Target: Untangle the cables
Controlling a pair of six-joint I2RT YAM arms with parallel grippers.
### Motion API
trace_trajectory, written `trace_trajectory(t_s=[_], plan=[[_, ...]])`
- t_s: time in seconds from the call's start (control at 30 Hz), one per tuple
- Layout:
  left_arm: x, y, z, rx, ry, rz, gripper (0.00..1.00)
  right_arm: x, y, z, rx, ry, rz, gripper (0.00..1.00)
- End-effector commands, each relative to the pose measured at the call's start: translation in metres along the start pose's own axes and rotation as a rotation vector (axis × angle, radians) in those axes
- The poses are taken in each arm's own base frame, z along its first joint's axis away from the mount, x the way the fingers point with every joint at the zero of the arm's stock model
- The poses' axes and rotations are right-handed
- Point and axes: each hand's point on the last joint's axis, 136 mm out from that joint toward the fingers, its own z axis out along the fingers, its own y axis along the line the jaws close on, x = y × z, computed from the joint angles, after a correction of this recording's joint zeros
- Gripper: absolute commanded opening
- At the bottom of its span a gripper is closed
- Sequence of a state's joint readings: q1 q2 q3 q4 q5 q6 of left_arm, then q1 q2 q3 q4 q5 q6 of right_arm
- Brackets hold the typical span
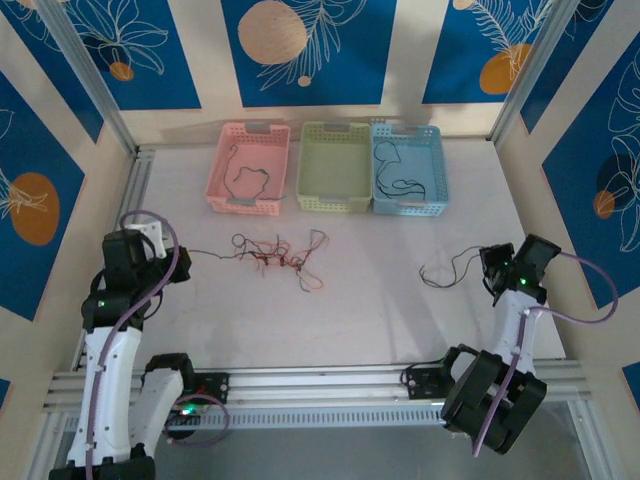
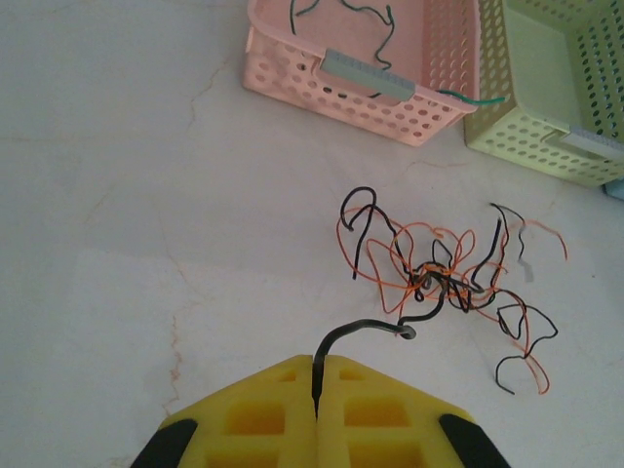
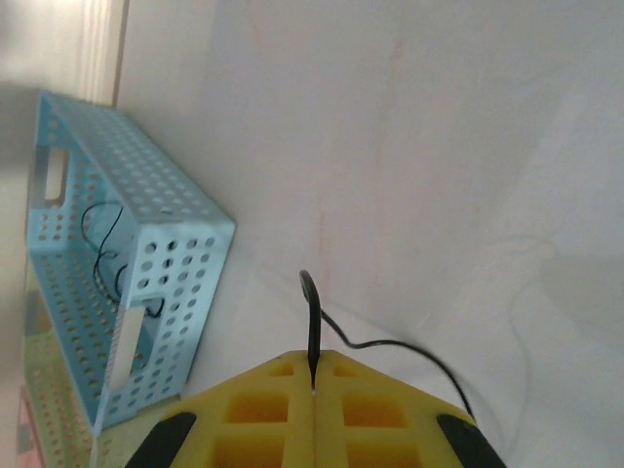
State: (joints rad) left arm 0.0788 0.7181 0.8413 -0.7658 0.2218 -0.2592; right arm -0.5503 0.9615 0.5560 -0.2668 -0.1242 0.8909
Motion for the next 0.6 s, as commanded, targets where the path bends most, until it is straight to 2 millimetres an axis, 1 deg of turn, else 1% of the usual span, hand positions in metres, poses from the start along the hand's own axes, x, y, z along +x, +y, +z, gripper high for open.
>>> trace_trajectory(t_s=[0.0,0.13,0.2,0.3,0.4,0.47,0.53,0.57], plan=[[-0.004,-0.007,0.0,0.045,-0.005,-0.005,0.0,0.015,0.046,-0.005,-0.158,0.091,-0.082,0.0],[-0.002,-0.01,0.003,0.065,0.01,-0.008,0.0,0.038,0.091,-0.019,-0.285,0.169,-0.23,0.0],[-0.002,-0.011,0.004,0.071,0.016,-0.01,0.0,0.051,0.122,-0.032,-0.385,0.191,-0.331,0.0],[-0.002,-0.012,0.004,0.079,0.016,-0.009,0.0,0.065,0.154,-0.047,-0.429,0.178,-0.464,0.0],[-0.002,-0.012,0.005,0.083,0.018,-0.011,0.0,0.066,0.184,-0.054,-0.441,0.12,-0.568,0.0],[-0.002,-0.013,0.005,0.085,0.018,-0.011,0.0,0.06,0.203,-0.055,-0.448,0.094,-0.585,0.0],[-0.001,-0.013,0.006,0.088,0.022,-0.012,0.0,0.052,0.223,-0.052,-0.452,0.069,-0.592,0.0],[-0.001,-0.014,0.006,0.091,0.022,-0.011,0.0,0.047,0.231,-0.045,-0.438,0.06,-0.593,0.0]])
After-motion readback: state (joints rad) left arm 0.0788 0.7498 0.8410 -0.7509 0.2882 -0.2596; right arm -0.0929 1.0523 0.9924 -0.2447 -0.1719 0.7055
